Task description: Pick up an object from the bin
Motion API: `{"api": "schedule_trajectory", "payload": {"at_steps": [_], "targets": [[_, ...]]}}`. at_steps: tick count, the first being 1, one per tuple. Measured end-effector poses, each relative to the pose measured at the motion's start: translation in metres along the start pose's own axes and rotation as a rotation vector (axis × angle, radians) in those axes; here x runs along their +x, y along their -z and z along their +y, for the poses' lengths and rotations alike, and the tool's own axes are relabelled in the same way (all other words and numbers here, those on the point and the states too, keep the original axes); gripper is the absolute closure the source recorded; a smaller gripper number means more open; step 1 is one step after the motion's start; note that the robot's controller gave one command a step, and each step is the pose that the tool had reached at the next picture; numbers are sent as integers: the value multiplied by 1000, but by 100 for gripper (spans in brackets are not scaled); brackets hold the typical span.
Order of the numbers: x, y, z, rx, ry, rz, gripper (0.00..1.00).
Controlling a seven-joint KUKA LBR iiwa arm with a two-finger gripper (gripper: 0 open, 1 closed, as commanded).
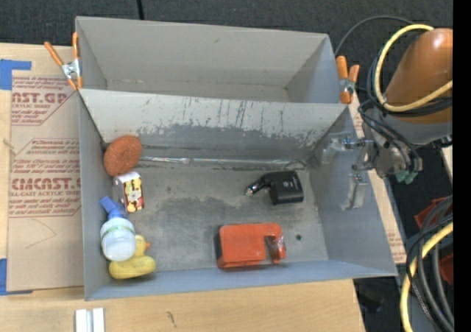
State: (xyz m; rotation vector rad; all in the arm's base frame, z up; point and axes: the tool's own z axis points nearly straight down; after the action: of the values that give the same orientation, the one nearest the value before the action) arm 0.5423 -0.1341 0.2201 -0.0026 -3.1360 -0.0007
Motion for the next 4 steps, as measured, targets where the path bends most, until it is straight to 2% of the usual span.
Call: {"api": "schedule_trajectory", "payload": {"at_steps": [1, 2, 3, 4], "targets": [[-2, 5, 1, 1, 2, -8, 0], [-25, -69, 24, 2, -13, -13, 0], [-34, -96, 34, -1, -17, -2, 0], [-44, -95, 45, 0, -63, -9, 0]]}}
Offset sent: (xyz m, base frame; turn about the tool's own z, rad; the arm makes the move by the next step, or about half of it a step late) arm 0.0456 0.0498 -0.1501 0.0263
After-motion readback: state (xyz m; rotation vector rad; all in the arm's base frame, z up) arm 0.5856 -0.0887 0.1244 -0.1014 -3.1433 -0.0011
